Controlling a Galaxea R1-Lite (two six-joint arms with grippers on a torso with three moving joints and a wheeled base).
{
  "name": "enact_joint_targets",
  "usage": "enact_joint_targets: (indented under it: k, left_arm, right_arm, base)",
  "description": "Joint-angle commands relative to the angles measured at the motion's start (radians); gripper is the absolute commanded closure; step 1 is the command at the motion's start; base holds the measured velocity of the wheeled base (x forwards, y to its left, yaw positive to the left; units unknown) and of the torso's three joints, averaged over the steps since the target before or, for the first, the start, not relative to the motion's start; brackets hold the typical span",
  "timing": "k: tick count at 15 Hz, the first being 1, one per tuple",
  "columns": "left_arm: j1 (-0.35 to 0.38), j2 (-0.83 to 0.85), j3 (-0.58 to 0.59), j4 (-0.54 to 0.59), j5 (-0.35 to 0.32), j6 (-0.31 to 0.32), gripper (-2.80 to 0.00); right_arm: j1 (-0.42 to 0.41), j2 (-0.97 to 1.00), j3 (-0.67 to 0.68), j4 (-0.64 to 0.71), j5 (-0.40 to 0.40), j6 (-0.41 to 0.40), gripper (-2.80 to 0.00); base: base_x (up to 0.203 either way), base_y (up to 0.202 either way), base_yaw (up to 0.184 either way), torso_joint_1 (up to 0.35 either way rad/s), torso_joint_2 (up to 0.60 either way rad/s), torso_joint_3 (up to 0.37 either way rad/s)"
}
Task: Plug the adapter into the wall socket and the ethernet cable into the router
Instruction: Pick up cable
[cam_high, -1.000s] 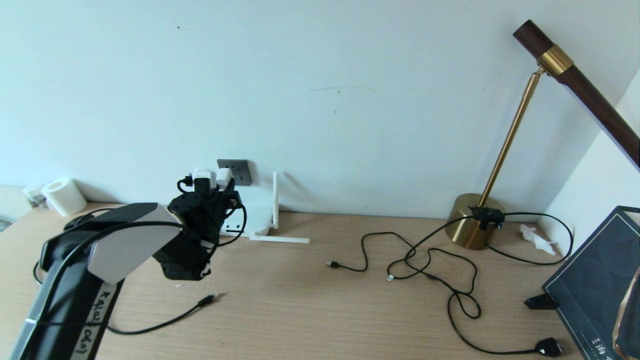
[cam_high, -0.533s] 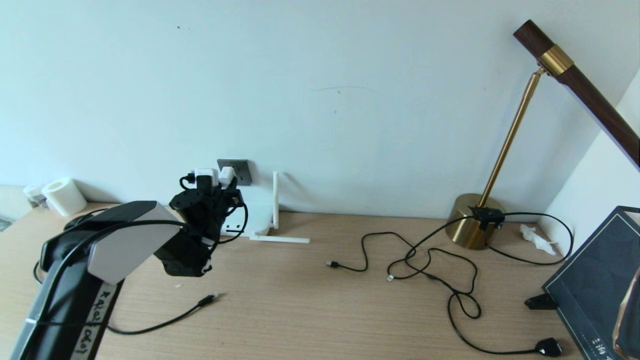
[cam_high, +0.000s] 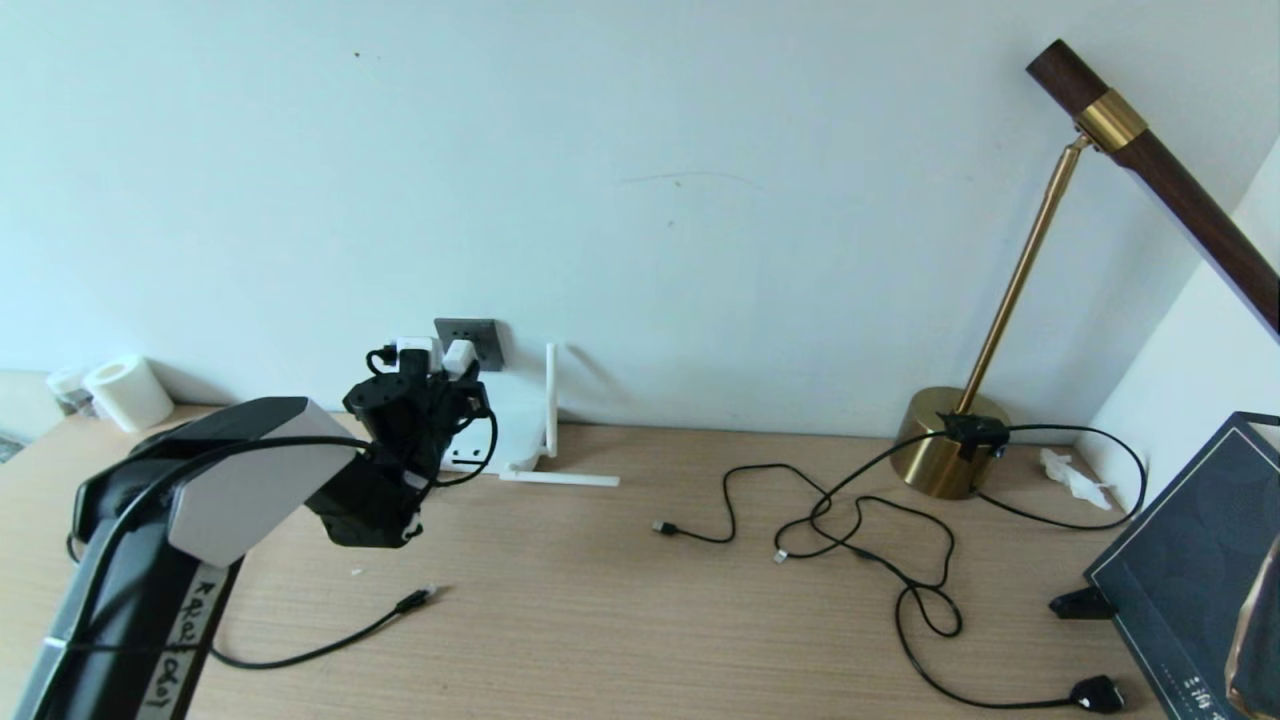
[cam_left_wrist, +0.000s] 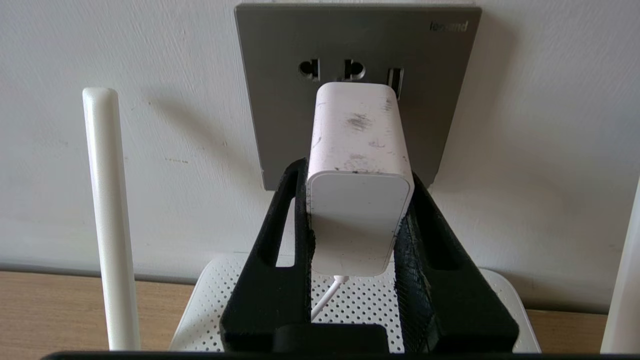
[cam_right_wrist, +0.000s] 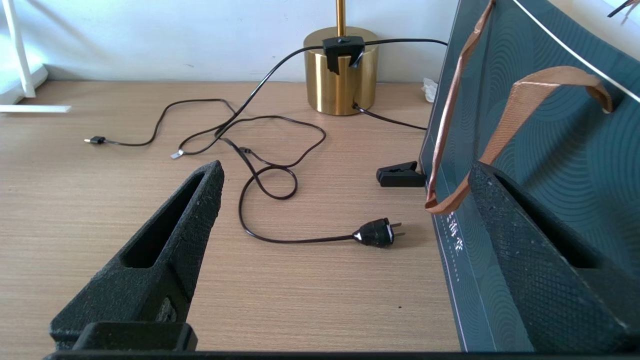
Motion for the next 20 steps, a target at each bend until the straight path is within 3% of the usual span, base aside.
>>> enact_joint_targets:
  k: [1,16,20]
  left_arm:
    - [0.0,0.002,-0.021,-0.003,0.001,0.0,0.0]
    - [0.009,0.002,-0.025,0.005,0.01,-0.003,0.0]
    - [0.009,0.002,-0.002,0.001,0.011,-0.035,0.0]
  right_arm:
    - [-0.001,0.0,0.011,0.0,0.0,0.0,-2.8]
    - [0.0,0.0,0.011,0.0,0.0,0.0,-2.8]
    - [0.001,0.0,0.011,0.0,0.0,0.0,-2.8]
  base:
    - [0.0,0.0,0.0,0.0,0.0,0.0]
    - [0.0,0.0,0.0,0.0,0.0,0.0]
    - [0.0,0.0,0.0,0.0,0.0,0.0]
